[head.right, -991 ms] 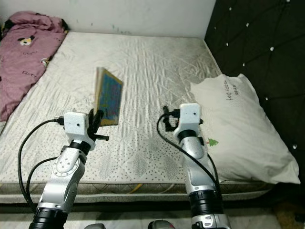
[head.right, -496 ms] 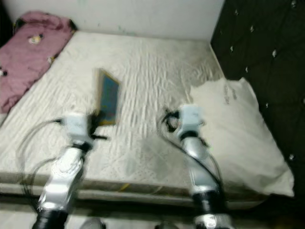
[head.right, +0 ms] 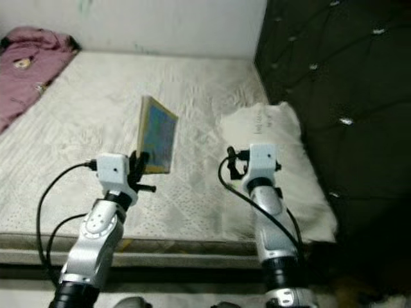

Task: Clean up the room

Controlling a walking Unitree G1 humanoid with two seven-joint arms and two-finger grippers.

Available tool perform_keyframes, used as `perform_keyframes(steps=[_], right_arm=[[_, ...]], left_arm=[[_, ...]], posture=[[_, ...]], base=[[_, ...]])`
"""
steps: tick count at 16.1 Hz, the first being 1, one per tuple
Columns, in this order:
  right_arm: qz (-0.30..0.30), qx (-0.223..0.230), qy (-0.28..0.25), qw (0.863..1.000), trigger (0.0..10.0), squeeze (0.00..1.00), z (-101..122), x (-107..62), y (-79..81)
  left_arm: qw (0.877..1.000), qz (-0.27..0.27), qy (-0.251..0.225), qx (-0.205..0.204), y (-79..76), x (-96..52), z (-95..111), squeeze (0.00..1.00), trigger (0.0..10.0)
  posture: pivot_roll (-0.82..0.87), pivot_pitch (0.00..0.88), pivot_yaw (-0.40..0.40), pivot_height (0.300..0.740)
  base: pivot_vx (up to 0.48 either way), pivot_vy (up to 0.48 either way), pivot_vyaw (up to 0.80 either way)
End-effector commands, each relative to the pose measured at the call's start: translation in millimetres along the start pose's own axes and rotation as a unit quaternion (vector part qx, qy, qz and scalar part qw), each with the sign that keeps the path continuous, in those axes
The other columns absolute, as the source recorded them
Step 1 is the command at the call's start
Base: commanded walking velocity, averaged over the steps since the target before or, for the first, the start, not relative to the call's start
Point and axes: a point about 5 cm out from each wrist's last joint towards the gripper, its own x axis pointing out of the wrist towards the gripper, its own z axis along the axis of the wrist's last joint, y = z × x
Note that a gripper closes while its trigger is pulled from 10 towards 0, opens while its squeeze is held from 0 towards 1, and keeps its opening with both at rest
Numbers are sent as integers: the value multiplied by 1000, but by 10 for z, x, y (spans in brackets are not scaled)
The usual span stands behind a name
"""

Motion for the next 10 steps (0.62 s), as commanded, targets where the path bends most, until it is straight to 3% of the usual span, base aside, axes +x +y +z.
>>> perform_keyframes(steps=[1,7,8,10], right_arm=[[4,1,-9,1000,10000,0,52,19,34],[11,1,-8,1000,10000,0,52,41,64],[13,1,-8,1000,10000,0,54,46,71],[13,1,-8,1000,10000,0,52,46,67]], left_arm=[[1000,12,-15,-17,100,-3,102,0,10000],[995,54,-66,41,270,-64,235,0,10000],[996,26,-77,21,223,-79,247,0,10000],[997,42,-52,36,219,-114,222,0,10000]], posture=[[70,0,-21,740],[88,0,-35,740],[88,0,-35,740],[88,0,-35,740]], base=[[0,0,0],[0,0,0],[0,0,0],[0,0,0]])
